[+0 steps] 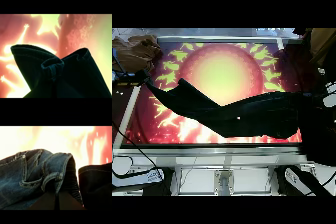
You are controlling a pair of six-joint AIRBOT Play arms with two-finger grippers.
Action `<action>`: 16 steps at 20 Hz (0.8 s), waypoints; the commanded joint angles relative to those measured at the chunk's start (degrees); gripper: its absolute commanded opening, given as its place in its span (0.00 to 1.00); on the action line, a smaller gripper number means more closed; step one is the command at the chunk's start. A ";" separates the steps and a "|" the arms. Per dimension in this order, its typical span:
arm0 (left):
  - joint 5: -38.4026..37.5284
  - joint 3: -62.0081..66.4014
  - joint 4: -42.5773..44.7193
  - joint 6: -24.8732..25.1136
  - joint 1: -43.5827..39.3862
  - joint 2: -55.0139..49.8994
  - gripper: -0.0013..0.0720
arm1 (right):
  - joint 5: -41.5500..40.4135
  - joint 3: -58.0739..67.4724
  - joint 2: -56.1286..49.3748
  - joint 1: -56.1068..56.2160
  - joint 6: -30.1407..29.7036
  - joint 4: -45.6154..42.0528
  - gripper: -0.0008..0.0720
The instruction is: Fold the clothes and pants, and hang the long-sleeved shirts on hangers.
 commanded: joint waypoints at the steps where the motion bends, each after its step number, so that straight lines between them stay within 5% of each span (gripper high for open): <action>1: 0.63 2.73 0.59 -0.79 -0.31 -0.31 0.03 | -4.42 -0.07 -2.10 0.00 0.33 0.07 0.06; 9: -4.20 3.91 5.70 -5.68 2.23 0.28 0.03 | -8.55 4.90 -2.01 0.00 1.57 0.87 0.06; 16: -7.32 10.08 9.29 -3.34 0.20 3.23 0.03 | -8.22 12.52 0.17 0.00 1.05 0.55 0.06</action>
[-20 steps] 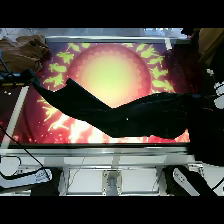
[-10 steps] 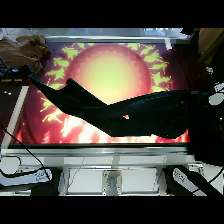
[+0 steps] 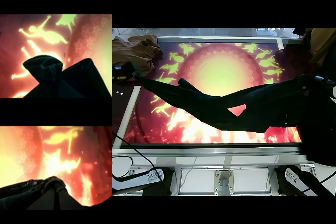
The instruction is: Fold the clothes and pants, and hang the long-sleeved shirts on hangers.
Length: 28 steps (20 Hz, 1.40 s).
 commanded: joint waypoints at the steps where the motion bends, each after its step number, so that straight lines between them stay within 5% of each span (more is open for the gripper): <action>1: -0.59 4.46 3.98 1.03 -2.51 -0.20 0.03 | 0.70 1.92 0.04 0.04 -0.17 0.20 0.06; 7: 1.60 7.34 5.44 -1.79 -7.63 -12.66 0.04 | 7.56 1.92 -8.83 0.04 -0.13 2.29 0.06; 14: 24.39 7.98 4.66 -7.32 -11.13 -21.73 0.10 | 7.43 1.90 -14.19 0.07 -1.81 5.22 0.06; 17: 22.40 9.22 4.68 -7.32 -10.91 -21.99 0.11 | 7.45 1.90 -14.25 0.07 -1.77 5.27 0.06; 18: 19.80 9.22 4.68 -7.30 -10.62 -21.99 0.24 | 7.61 1.92 -14.25 0.07 -1.70 5.31 0.07; 19: 17.68 9.22 4.72 -7.23 -10.40 -21.92 0.77 | 7.85 1.92 -14.25 0.07 -1.70 5.33 0.06; 20: 15.63 9.22 4.92 -7.08 -10.12 -21.70 1.00 | 8.15 1.92 -14.23 0.04 -1.70 5.38 0.06; 23: 8.09 9.20 7.41 -8.35 -7.54 -19.34 1.00 | 10.54 1.92 -13.35 0.04 -2.69 4.11 0.06; 26: -0.85 7.15 9.62 -18.16 -1.46 -17.20 0.99 | 13.94 1.92 -11.10 0.00 -3.65 0.76 0.07; 28: -1.70 2.43 9.33 -18.69 1.60 -15.76 0.99 | 15.32 1.92 -9.57 0.00 -3.65 0.59 0.06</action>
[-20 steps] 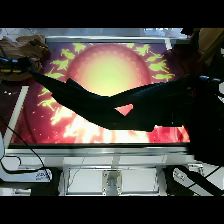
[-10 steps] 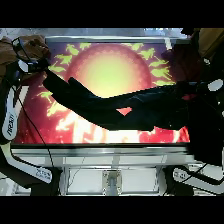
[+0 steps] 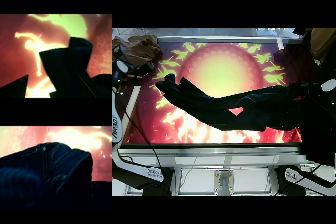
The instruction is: Fold the clothes and pants, and hang the long-sleeved shirts on hangers.
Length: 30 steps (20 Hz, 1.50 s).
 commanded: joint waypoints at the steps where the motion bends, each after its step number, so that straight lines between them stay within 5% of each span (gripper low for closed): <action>1: -5.01 -6.82 0.52 -4.26 5.20 2.23 0.99 | 2.91 0.07 2.36 0.00 -0.48 -1.03 0.06; 3: 0.79 -11.21 -7.06 -4.20 6.67 1.90 0.82 | 2.91 0.07 2.93 0.04 -0.48 0.85 0.06; 6: 10.54 -12.79 -21.49 -0.94 6.84 -0.44 0.82 | 4.20 0.07 2.91 0.04 -0.48 1.73 0.06; 10: 10.58 -12.81 -37.90 10.64 6.82 -4.83 0.81 | 4.39 0.07 2.91 0.04 -0.48 1.42 0.07; 18: 12.15 -12.79 -41.11 10.69 4.81 -10.36 0.72 | 3.91 0.07 2.91 0.04 -0.44 1.64 0.07; 22: 19.19 -12.79 -44.11 10.91 2.27 -10.93 0.69 | 4.00 0.07 2.91 0.04 -0.42 1.64 0.07; 23: 20.13 -12.79 -44.09 10.88 1.81 -10.93 0.64 | 4.02 0.07 2.91 0.04 -0.42 1.64 0.07; 24: 20.50 -12.79 -44.09 10.88 1.62 -10.93 0.27 | 4.02 0.07 2.91 0.04 -0.44 1.64 0.07; 25: 20.74 -12.79 -44.11 11.06 1.60 -10.93 0.05 | 4.02 0.07 2.91 0.04 -0.44 1.62 0.07; 30: 18.21 -12.79 -43.78 14.71 2.80 -6.25 0.04 | 4.63 0.09 4.31 0.00 -0.44 0.39 0.07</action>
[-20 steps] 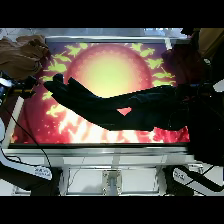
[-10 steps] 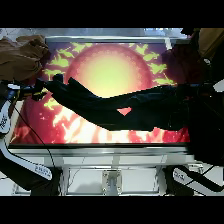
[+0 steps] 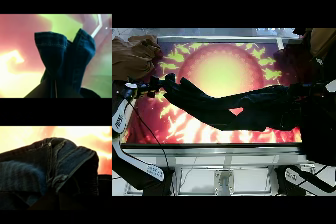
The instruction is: Fold the clothes and pants, and hang the long-sleeved shirts on hangers.
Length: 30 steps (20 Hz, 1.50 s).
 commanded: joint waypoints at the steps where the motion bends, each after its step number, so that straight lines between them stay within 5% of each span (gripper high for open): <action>1: -3.13 0.00 0.79 5.79 1.20 5.33 0.04 | 1.18 0.07 2.56 0.00 0.04 -1.92 0.07; 8: -19.80 0.00 15.82 6.95 10.14 33.92 0.04 | 9.20 0.07 24.22 0.00 1.11 -6.29 0.06; 16: -20.02 8.04 32.26 8.39 14.60 60.63 0.03 | 15.85 11.10 43.65 0.00 4.20 -6.51 0.06; 20: -28.00 13.94 38.93 4.17 14.56 53.35 0.03 | 24.28 10.88 38.69 0.00 4.87 -14.60 0.06; 23: -35.76 13.94 33.22 6.56 9.44 42.97 0.03 | 13.20 -4.63 33.70 0.00 4.55 -9.27 0.06; 26: -26.73 13.99 37.27 5.64 -0.42 31.91 0.03 | -5.84 -13.90 25.92 -0.02 8.92 -10.60 0.06; 30: -14.99 16.70 40.98 -1.53 -8.41 17.88 0.03 | -12.15 -9.64 8.44 0.00 11.89 -9.88 0.06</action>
